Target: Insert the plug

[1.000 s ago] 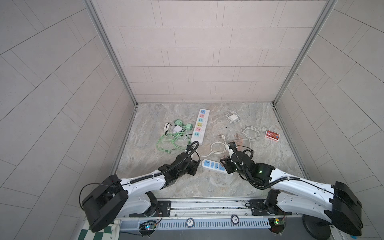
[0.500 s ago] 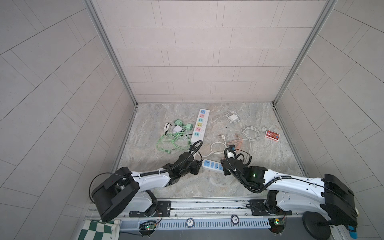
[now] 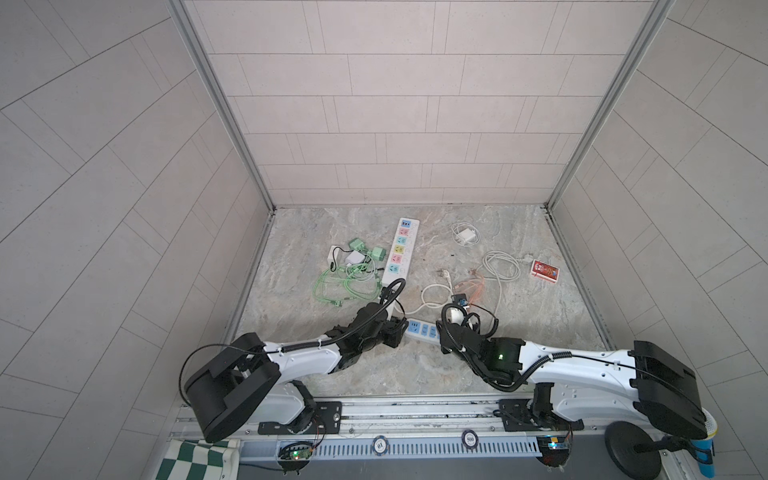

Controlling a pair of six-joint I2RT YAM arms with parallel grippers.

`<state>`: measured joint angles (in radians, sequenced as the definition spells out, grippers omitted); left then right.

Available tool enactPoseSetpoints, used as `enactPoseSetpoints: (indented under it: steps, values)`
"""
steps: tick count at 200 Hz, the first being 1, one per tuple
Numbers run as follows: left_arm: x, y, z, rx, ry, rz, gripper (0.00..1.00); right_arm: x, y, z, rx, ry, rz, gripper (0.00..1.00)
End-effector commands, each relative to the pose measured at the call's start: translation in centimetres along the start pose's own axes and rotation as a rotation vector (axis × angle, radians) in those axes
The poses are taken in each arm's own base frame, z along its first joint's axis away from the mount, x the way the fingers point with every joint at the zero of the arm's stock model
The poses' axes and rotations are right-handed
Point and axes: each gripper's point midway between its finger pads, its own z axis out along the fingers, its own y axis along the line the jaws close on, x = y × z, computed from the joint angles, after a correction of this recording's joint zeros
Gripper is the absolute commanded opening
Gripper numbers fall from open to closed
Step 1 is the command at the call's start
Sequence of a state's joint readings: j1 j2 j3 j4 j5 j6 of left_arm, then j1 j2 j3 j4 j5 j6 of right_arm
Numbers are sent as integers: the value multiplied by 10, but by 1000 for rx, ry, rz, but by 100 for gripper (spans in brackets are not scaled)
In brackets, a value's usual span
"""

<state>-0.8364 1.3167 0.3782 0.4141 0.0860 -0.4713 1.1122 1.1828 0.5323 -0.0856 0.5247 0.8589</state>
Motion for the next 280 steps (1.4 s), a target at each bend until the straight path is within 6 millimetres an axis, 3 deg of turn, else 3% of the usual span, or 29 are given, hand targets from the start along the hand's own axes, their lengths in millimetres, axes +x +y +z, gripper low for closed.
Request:
enactPoseSetpoints:
  steps: [1,123,280]
  values:
    - [-2,-1,-5,12,-21,7,43,-7,-8,1,54,-58,42,19]
    - [0,2,-12,2,-34,10,43,5,-21,-8,149,-111,92,19]
    - [2,6,-20,-6,-48,15,43,18,-13,4,144,-100,129,19]
